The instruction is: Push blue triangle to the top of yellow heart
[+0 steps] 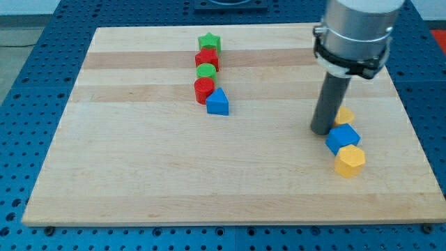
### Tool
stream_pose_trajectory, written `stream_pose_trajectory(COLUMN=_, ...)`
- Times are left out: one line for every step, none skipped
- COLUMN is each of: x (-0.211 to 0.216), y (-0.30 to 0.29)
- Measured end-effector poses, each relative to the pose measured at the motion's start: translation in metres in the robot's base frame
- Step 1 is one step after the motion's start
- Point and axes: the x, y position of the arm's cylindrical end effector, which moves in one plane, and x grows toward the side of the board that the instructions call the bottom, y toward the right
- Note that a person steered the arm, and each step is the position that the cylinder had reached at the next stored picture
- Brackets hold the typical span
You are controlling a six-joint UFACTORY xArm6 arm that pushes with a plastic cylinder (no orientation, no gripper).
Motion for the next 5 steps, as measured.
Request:
stream_pose_trajectory(x=-0.001, y=-0.005)
stream_pose_trajectory(x=0.007, y=-0.044)
stream_pose_trajectory(x=0.029, y=-0.120)
stream_pose_trajectory(x=0.030, y=-0.203)
stream_pose_trajectory(x=0.021, y=-0.255)
